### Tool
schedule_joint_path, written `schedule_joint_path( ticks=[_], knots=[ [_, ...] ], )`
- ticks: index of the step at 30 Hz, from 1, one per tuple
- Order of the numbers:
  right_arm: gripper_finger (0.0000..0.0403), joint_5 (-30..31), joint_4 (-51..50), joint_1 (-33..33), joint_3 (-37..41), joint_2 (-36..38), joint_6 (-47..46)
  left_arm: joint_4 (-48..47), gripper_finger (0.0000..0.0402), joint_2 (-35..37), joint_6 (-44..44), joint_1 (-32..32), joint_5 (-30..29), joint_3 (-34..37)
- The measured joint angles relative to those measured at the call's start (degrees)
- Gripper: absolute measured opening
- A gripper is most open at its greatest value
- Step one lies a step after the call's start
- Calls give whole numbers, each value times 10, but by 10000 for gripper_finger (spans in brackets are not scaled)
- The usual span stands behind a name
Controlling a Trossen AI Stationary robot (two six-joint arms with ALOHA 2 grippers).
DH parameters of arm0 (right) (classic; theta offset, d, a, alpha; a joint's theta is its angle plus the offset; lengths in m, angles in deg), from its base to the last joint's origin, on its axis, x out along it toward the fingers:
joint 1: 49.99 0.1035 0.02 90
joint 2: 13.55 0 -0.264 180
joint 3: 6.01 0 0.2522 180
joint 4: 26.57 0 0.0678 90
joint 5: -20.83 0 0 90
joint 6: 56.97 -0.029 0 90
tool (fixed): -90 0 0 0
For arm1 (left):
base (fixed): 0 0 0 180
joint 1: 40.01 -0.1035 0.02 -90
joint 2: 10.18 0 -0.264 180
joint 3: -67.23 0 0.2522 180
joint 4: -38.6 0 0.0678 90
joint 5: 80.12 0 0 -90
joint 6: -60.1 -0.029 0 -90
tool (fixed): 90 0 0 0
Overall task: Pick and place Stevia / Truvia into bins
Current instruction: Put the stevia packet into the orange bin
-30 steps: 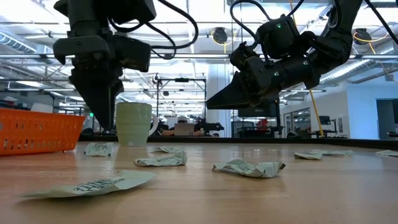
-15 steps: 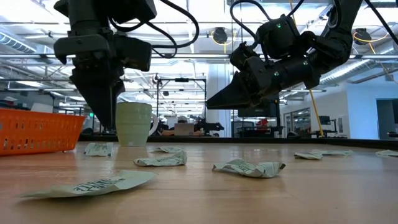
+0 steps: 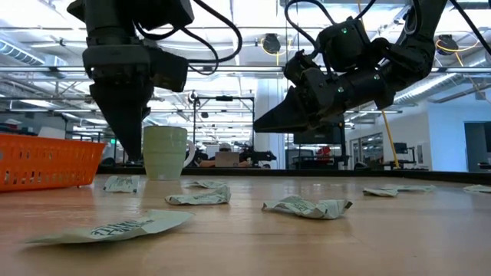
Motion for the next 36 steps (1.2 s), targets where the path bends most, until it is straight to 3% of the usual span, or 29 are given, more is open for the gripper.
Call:
schedule_joint_path(
  ticks=[7, 11, 24, 36],
  knots=[
    [116, 1, 20, -1, 0, -1, 9, 0, 131, 0, 27, 0, -41, 0],
    [116, 1, 32, -1, 0, -1, 37, -1, 131, 0, 26, -3, -40, 0],
    [116, -1, -4, 1, 0, -1, 0, -2, 131, 0, 16, -2, -28, 0],
    [116, -2, -5, 1, 0, -1, 0, -3, 131, -16, -148, -24, 19, 0]
  ],
)
